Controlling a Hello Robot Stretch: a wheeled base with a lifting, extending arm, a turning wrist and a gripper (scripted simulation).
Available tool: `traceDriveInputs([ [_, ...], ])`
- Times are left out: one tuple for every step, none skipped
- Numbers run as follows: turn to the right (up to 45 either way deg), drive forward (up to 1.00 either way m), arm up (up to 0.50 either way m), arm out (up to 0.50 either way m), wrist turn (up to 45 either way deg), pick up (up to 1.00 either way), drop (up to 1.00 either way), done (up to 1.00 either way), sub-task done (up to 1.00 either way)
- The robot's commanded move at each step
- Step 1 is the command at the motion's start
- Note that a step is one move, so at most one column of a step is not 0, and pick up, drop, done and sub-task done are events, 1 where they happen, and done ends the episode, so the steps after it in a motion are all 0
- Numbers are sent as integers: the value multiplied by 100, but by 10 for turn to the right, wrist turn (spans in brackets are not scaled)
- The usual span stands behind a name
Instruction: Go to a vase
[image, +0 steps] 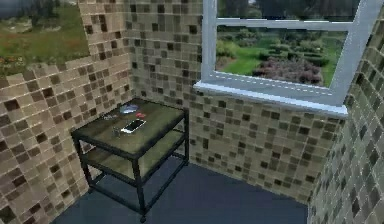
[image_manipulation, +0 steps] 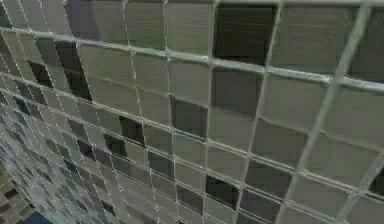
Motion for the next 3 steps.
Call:
traceDriveInputs([
  [0,75,0,0,0,0,0,0,0],
  [-300,0,0,0,0,0,0,0,0],
  [0,0,0,0,0,0,0,100,0],
])
